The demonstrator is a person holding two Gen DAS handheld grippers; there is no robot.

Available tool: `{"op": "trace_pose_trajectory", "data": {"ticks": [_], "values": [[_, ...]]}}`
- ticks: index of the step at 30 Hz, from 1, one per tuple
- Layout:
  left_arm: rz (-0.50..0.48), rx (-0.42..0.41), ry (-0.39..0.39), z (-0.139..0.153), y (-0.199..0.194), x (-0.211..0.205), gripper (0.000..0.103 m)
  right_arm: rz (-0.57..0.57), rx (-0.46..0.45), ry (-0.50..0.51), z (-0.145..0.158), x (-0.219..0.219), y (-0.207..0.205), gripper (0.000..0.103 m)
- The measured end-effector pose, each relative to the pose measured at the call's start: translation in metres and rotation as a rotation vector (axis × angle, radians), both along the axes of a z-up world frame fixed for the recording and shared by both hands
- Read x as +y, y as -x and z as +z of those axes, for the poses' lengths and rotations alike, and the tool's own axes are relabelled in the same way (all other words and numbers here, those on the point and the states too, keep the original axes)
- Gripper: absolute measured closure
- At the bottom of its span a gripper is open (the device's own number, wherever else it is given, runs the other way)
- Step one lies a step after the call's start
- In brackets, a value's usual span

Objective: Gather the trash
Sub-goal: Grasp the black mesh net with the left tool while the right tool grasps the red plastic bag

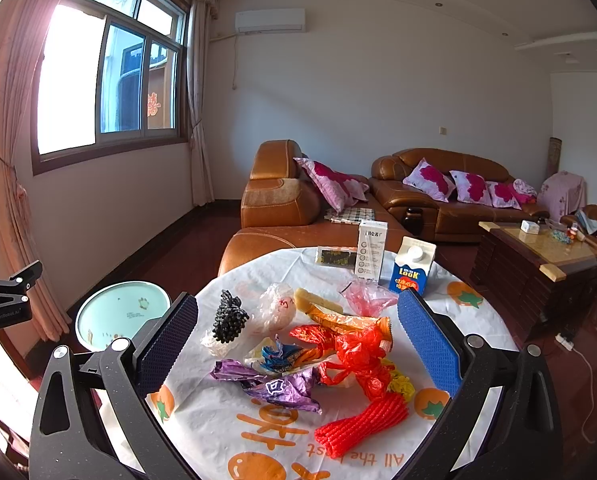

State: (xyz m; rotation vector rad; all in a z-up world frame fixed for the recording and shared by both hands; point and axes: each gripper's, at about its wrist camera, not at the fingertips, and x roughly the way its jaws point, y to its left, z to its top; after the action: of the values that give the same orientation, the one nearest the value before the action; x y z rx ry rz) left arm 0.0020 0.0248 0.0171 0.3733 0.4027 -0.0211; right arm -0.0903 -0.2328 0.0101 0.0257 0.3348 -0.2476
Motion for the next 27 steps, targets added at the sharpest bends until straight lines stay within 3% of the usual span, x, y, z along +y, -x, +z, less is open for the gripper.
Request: {"op": "trace_pose_trajectory", "data": {"ticks": [17, 27], "values": [[-0.004, 0.045, -0.009, -0.015, -0.008, -0.006, 0.006, -0.022, 0.04, 0.0, -0.018, -0.012, -0.009, 0.005], [-0.122, 0.114, -0.048, -0.047, -0.016, -0.074, 0.006, -0.191, 0.101, 0.02, -0.057, -0.078, -0.017, 0.005]]}}
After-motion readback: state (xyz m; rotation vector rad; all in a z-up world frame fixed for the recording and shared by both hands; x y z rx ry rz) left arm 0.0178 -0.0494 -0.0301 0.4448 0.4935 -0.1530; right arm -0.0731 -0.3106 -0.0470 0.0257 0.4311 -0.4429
